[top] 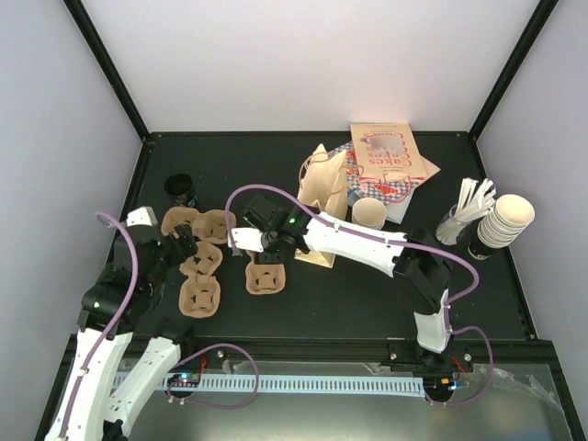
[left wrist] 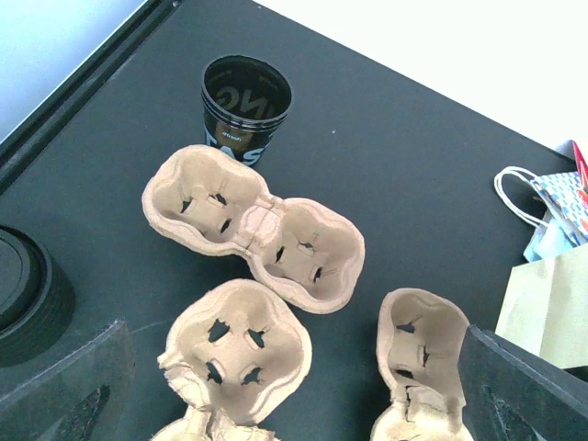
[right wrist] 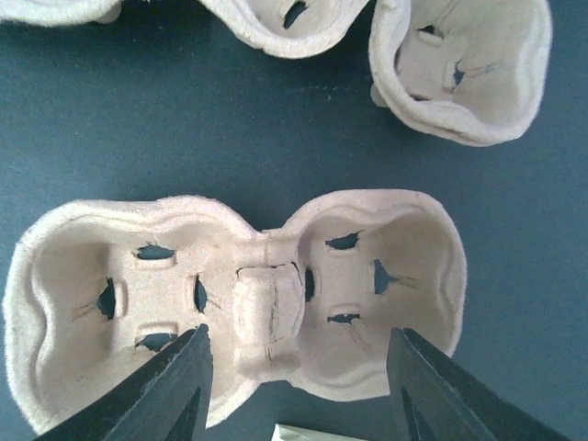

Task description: Pack the takeout coffee

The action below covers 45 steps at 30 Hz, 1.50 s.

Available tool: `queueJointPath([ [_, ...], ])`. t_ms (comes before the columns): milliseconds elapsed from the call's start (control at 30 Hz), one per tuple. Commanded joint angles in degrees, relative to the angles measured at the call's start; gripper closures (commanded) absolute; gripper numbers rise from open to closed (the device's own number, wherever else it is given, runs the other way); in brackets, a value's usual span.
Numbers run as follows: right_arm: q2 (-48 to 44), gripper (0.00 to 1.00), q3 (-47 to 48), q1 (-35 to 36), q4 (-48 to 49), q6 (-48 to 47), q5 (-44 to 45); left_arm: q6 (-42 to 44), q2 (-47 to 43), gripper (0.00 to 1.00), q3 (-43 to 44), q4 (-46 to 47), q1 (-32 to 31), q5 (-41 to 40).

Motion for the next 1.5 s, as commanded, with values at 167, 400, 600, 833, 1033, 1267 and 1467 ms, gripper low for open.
queueJointPath([
  [167, 8.28, 0.40, 2.48, -0.19, -0.43, -1.13, 1.84, 1.17, -0.41, 0.01, 1.05, -0.25, 0.45, 0.30],
  [400, 11.06, 0.33, 3.45, -0.46, -0.87, -1.71, 1.17, 1.74, 0.16, 0.01, 0.93, 0.32, 0.45, 0.72],
  [600, 12.50, 0.24, 4.42, -0.81, -2.03, -1.76, 0.30, 2.00, 0.55, 0.01, 0.63, 0.71, 0.45, 1.14],
  [833, 14.10, 0.23, 5.77, -0.92, -3.14, -1.98, -0.06, 2.14, 0.61, 0.01, 0.37, 1.07, 0.45, 1.54],
  [1033, 15.18, 0.31, 6.05, -1.14, -3.39, -2.14, -0.61, 2.23, 0.72, 0.01, 0.52, 1.12, 0.44, 1.45],
  [1267, 15.99, 0.41, 6.78, -1.33, -4.25, -2.25, -1.16, 2.35, 1.03, 0.01, 0.67, 1.21, 0.45, 1.54],
  [1467, 16.82, 0.49, 7.52, -1.43, -4.46, -2.42, -1.11, 2.39, 1.17, 0.01, 0.79, 1.29, 0.43, 1.54],
])
